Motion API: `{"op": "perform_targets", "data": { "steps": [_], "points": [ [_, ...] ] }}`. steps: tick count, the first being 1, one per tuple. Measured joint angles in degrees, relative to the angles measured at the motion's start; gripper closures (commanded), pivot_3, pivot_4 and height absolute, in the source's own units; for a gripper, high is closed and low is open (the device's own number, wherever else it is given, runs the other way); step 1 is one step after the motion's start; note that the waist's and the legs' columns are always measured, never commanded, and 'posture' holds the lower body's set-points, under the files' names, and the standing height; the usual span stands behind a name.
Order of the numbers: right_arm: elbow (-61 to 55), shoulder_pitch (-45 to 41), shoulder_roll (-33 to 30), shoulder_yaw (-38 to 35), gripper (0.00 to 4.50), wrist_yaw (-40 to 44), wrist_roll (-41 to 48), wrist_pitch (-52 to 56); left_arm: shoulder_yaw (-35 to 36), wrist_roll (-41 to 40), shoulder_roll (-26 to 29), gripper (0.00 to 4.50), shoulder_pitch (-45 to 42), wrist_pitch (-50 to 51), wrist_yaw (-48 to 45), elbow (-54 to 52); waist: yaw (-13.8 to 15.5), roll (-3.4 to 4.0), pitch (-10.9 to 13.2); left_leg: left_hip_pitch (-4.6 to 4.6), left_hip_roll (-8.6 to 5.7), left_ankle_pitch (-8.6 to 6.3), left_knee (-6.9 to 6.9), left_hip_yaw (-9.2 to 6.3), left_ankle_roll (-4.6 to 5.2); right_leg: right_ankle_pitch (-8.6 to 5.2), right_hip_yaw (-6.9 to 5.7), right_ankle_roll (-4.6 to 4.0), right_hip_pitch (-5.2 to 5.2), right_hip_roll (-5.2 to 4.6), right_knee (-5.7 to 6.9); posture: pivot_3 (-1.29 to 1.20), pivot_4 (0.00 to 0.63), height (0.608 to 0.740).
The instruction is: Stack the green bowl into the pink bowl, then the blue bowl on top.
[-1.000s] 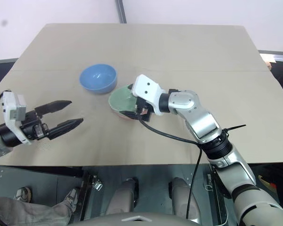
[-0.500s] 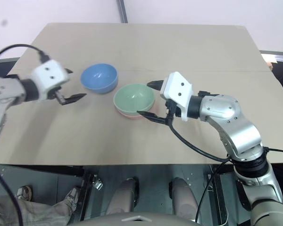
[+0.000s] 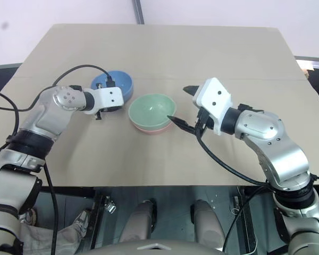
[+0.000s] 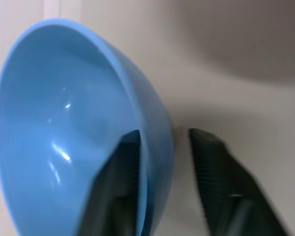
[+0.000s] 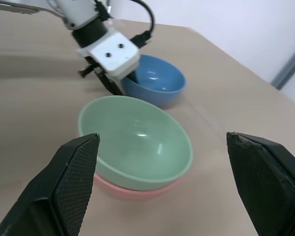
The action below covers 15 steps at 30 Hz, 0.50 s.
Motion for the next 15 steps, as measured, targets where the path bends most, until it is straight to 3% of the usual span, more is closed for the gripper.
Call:
{"op": "perform_targets", "data": {
  "steps": [8,14,15],
  "points": [
    [-0.5,1.8,-1.4,-2.1,0.0,-1.6,0.1,0.0,10.0,-14.4,2.4,4.46,0.1,1.0,-13.0,-14.9,0.2,0.0,0.0,-0.05,-0.01,0.0,0.11,-0.08,0.0,0.0,-0.11,0.0,0.08,-0.04,0.0,0.0,0.15,0.74],
    [-0.7,2.6,-3.4,-4.8,0.0,-2.4,0.3,0.2,10.6,-21.7,2.0,4.46,0.6,6.8,-18.5,-27.9,0.1,0.0,0.0,-0.02,-0.01,0.0,0.2,-0.1,0.0,0.0,-0.12,0.01,0.11,-0.02,0.04,0.0,0.15,0.74],
    [-1.0,3.1,-3.8,-5.5,0.0,-2.5,0.3,0.3,10.4,-22.7,1.6,3.85,1.2,6.8,-19.6,-28.5,0.0,0.0,0.0,0.0,0.0,0.0,0.21,-0.1,0.0,0.0,-0.11,0.01,0.11,0.0,0.08,0.0,0.15,0.74]
  ]
}}
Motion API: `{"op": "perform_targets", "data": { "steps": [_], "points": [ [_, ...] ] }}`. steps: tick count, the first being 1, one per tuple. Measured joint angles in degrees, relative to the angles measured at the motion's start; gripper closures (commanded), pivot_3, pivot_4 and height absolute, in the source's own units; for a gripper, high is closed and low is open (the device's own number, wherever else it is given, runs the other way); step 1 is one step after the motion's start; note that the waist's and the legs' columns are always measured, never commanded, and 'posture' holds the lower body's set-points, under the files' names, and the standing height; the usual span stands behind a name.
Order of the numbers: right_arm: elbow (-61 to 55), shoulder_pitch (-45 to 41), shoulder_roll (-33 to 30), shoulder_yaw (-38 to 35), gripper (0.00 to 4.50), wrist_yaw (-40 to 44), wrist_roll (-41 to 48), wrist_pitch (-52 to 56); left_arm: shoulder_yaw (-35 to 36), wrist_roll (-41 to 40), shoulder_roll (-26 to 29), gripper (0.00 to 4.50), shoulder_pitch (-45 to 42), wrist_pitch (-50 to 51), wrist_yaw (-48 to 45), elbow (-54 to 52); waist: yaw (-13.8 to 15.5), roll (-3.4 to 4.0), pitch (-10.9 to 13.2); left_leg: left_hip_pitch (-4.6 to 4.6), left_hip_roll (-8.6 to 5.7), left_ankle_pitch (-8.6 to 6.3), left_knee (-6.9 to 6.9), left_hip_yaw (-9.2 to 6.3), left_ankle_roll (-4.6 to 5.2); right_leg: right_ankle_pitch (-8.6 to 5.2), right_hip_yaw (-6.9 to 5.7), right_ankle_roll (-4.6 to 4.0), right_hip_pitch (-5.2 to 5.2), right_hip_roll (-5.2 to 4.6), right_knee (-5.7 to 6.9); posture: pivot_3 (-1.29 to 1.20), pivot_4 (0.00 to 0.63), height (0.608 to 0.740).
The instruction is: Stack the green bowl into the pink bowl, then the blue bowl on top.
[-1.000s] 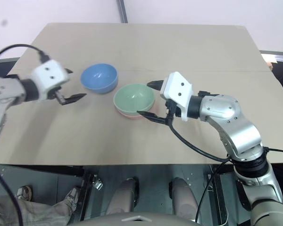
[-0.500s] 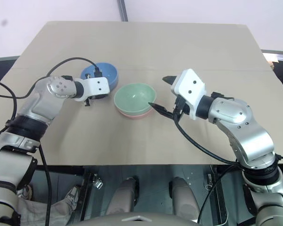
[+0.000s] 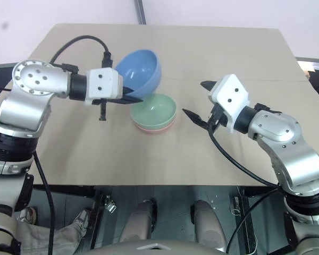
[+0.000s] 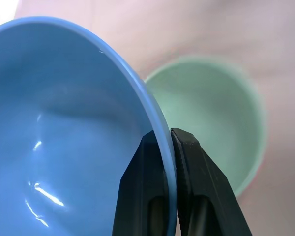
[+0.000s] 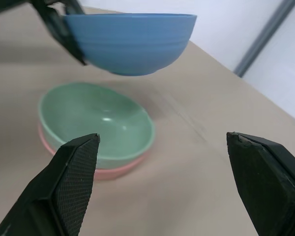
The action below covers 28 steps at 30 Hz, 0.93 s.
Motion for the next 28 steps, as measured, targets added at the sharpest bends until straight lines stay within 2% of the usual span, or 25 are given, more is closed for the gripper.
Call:
{"op": "perform_targets", "data": {
  "steps": [2,4,9,13,14,15,16,18,19,25,28],
  "points": [
    [-0.2,0.4,-0.6,-0.6,0.0,-0.2,0.0,0.2,-0.3,-1.2,-0.2,3.33,1.2,-0.1,-2.0,-0.2,-0.1,0.0,0.0,0.0,0.0,0.0,0.02,0.0,0.0,0.0,0.0,0.0,0.0,0.01,0.02,0.0,0.15,0.74],
    [-0.6,0.9,-0.9,-0.9,0.0,-0.4,0.1,0.6,-0.6,-1.1,-0.4,2.43,1.8,-0.6,-2.6,-0.2,0.0,0.0,0.0,-0.03,0.0,0.0,0.07,-0.01,0.01,0.0,0.0,0.0,0.0,0.01,0.02,0.0,0.15,0.74],
    [-2.3,3.3,-1.5,-1.8,0.0,-1.1,0.3,1.0,1.3,-1.2,-0.3,2.43,2.2,4.2,0.6,-0.9,0.1,0.0,0.0,-0.06,-0.01,0.0,0.1,-0.01,0.01,0.01,0.0,0.01,0.02,0.0,-0.02,0.0,0.15,0.74],
    [-2.9,5.6,-1.7,-3.9,0.0,-1.5,0.9,1.1,9.9,-7.9,0.3,2.43,7.3,14.9,3.9,-2.5,-0.3,0.02,0.0,-0.01,0.01,-0.01,0.08,-0.02,0.01,0.0,0.0,0.0,0.02,0.0,0.03,0.0,0.15,0.74],
    [-3.0,6.9,-1.6,-5.1,0.0,-0.6,2.7,1.3,16.4,-11.0,-1.2,2.01,12.7,15.0,6.3,-4.0,-0.5,0.05,0.0,0.01,0.02,-0.01,0.08,0.0,0.01,0.0,0.02,0.0,0.04,-0.03,0.0,0.0,0.15,0.74],
    [-3.0,7.5,-1.8,-5.6,0.0,-0.3,3.2,1.5,17.5,-11.7,-1.1,1.85,14.2,15.3,6.5,-4.0,-0.6,0.04,0.0,0.01,0.01,-0.01,0.08,-0.01,0.01,0.0,0.01,0.0,0.05,-0.02,-0.01,0.0,0.15,0.74],
    [-2.8,8.8,-2.3,-6.7,0.0,1.2,5.1,2.1,22.5,-14.0,-1.3,1.5,20.3,16.4,7.3,-5.4,-0.7,0.04,0.0,-0.06,0.02,0.0,0.09,-0.05,0.01,0.01,-0.03,0.0,0.03,-0.02,-0.04,0.0,0.15,0.74],
    [-2.3,13.2,-4.5,-10.4,0.0,3.5,7.9,3.2,29.5,-16.6,-1.3,0.65,30.9,17.9,7.8,-7.0,-0.9,0.06,0.0,0.03,0.01,-0.04,0.06,0.05,0.06,0.0,0.04,-0.01,0.09,-0.07,-0.08,0.0,0.15,0.74],
    [-1.9,13.9,-5.0,-11.3,0.0,3.9,8.2,3.5,30.4,-17.0,-1.4,0.09,32.6,18.5,8.1,-7.1,-0.8,0.02,0.0,-0.02,0.01,-0.03,0.1,0.02,0.06,0.0,-0.02,-0.01,0.06,-0.06,-0.06,0.0,0.15,0.74],
    [-1.3,16.7,-8.2,-17.1,0.0,6.8,13.6,5.5,43.3,-24.0,-0.8,0.03,47.9,24.1,9.8,-16.2,0.2,-0.01,0.0,0.29,0.03,-0.03,0.16,0.02,0.06,-0.01,-0.01,0.02,0.34,-0.05,-0.08,0.0,0.15,0.74],
    [-1.3,19.7,-13.1,-20.8,0.0,10.2,16.3,7.0,48.5,-26.8,-0.6,0.03,55.1,27.4,9.5,-19.1,0.4,-0.03,0.0,0.64,0.03,-0.04,0.11,0.07,0.07,-0.1,0.03,0.05,0.64,-0.05,-0.12,0.0,0.15,0.74]
  ]
}}
